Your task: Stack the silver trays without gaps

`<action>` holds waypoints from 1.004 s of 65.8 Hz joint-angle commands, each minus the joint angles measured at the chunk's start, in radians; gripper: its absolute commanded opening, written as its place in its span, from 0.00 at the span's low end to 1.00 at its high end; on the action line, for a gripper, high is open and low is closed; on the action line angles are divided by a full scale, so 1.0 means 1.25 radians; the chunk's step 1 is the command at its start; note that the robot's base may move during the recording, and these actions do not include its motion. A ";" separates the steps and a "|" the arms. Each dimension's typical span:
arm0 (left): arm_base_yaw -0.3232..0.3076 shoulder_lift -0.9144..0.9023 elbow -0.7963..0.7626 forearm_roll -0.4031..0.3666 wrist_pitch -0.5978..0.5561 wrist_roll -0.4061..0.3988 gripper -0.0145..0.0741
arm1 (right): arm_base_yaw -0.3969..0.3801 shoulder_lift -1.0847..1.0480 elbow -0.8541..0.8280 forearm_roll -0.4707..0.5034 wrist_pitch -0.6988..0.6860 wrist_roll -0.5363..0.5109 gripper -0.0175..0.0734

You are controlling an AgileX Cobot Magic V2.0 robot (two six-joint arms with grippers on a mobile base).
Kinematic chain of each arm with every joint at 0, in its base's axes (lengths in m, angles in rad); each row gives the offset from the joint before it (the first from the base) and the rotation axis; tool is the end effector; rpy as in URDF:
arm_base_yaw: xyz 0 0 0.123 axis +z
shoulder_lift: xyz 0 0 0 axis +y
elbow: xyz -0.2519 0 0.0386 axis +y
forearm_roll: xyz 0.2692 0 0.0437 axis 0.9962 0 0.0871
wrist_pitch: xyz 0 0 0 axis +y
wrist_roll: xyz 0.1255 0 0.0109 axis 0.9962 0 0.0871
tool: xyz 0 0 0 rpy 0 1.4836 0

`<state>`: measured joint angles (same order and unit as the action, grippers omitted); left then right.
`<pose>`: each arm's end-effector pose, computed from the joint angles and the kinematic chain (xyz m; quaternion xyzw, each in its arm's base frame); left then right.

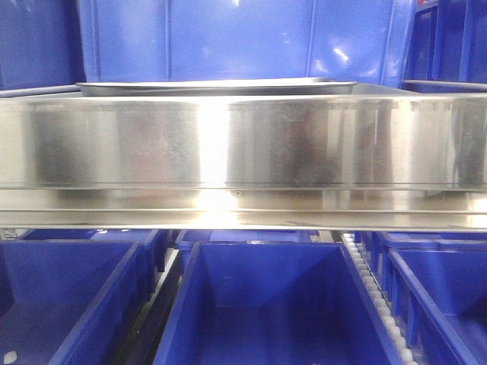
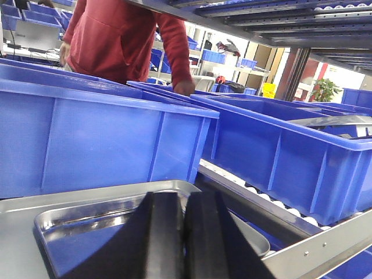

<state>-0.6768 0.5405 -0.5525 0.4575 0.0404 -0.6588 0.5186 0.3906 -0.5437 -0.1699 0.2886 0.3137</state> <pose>0.1560 -0.1224 0.3405 0.1548 0.6668 -0.3045 0.6624 0.1479 0.0774 0.3332 -0.1158 0.7133 0.2105 0.6584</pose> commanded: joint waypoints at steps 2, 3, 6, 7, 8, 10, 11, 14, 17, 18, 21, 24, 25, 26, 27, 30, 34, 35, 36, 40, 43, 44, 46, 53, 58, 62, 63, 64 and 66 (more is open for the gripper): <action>-0.006 -0.006 0.001 0.006 -0.012 0.001 0.15 | -0.027 -0.035 0.034 0.018 -0.041 -0.052 0.11; -0.006 -0.006 0.001 0.006 -0.012 0.001 0.15 | -0.033 -0.041 0.040 0.025 -0.045 -0.079 0.11; -0.006 -0.006 0.001 0.006 -0.012 0.001 0.15 | -0.065 -0.063 0.063 0.074 -0.058 -0.199 0.11; -0.006 -0.006 0.001 0.006 -0.012 0.001 0.15 | -0.081 -0.073 0.074 0.102 -0.063 -0.256 0.11; -0.006 -0.006 0.001 0.006 -0.012 0.001 0.15 | -0.094 -0.079 0.081 0.120 -0.065 -0.290 0.11; -0.006 -0.006 0.001 0.006 -0.012 0.001 0.15 | -0.121 -0.096 0.101 0.152 -0.073 -0.341 0.11; -0.006 -0.006 0.001 0.006 -0.012 0.001 0.15 | -0.142 -0.103 0.113 0.168 -0.078 -0.363 0.11; -0.006 -0.006 0.001 0.006 -0.012 0.001 0.15 | -0.194 -0.131 0.143 0.187 -0.090 -0.371 0.11; -0.006 -0.006 0.001 0.006 -0.012 0.001 0.15 | -0.241 -0.153 0.170 0.198 -0.107 -0.371 0.11; -0.006 -0.006 0.001 0.006 -0.012 0.001 0.15 | -0.260 -0.164 0.184 0.199 -0.117 -0.371 0.11; -0.006 -0.006 0.001 0.006 -0.012 0.001 0.15 | -0.294 -0.187 0.213 0.201 -0.133 -0.371 0.11; -0.006 -0.006 0.001 0.006 -0.012 0.001 0.15 | -0.328 -0.214 0.252 0.203 -0.148 -0.371 0.11; -0.006 -0.006 0.001 0.006 -0.012 0.001 0.15 | -0.336 -0.226 0.261 0.203 -0.152 -0.371 0.11; -0.006 -0.006 0.001 0.006 -0.012 0.001 0.15 | -0.348 -0.234 0.274 0.203 -0.156 -0.371 0.11; -0.006 -0.006 0.001 0.006 -0.012 0.001 0.15 | -0.354 -0.247 0.282 0.203 -0.158 -0.371 0.11; -0.006 -0.006 0.001 0.006 -0.012 0.001 0.15 | -0.375 -0.270 0.305 0.203 -0.160 -0.371 0.11; -0.006 -0.006 0.001 0.006 -0.012 0.001 0.15 | -0.398 -0.301 0.331 0.203 -0.160 -0.371 0.11; -0.006 -0.006 0.001 0.006 -0.012 0.001 0.15 | -0.402 -0.307 0.338 0.203 -0.160 -0.371 0.11; -0.006 -0.006 0.001 0.006 -0.012 0.001 0.15 | -0.407 -0.312 0.343 0.203 -0.160 -0.371 0.11; -0.006 -0.006 0.001 0.006 -0.012 0.001 0.15 | -0.430 -0.312 0.361 0.203 -0.160 -0.369 0.11; -0.006 -0.006 0.001 0.006 -0.012 0.001 0.15 | -0.444 -0.312 0.373 0.203 -0.166 -0.369 0.11; -0.006 -0.006 0.001 0.006 -0.012 0.001 0.15 | -0.447 -0.312 0.380 0.203 -0.168 -0.369 0.11; -0.006 -0.006 0.001 0.006 -0.012 0.001 0.15 | -0.457 -0.312 0.390 0.203 -0.173 -0.364 0.11; -0.006 -0.006 0.001 0.006 -0.012 0.001 0.15 | -0.468 -0.312 0.433 0.203 -0.202 -0.316 0.11; -0.006 -0.006 0.001 0.006 -0.012 0.001 0.15 | -0.468 -0.312 0.435 0.203 -0.255 -0.303 0.11; -0.006 -0.006 0.001 0.006 -0.012 0.001 0.15 | -0.468 -0.312 0.435 0.193 -0.231 -0.303 0.11; -0.006 -0.006 0.001 0.006 -0.012 0.001 0.15 | -0.468 -0.312 0.435 0.192 -0.236 -0.303 0.11; -0.006 -0.006 0.001 0.006 -0.012 0.001 0.15 | -0.468 -0.312 0.435 0.192 -0.236 -0.303 0.11; -0.006 -0.006 0.001 0.006 -0.012 0.001 0.15 | -0.468 -0.312 0.435 0.192 -0.236 -0.303 0.11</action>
<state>-0.6768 0.5360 -0.5525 0.4590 0.0404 -0.6588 -0.0616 0.0037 -0.0021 0.0782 0.0319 -0.0719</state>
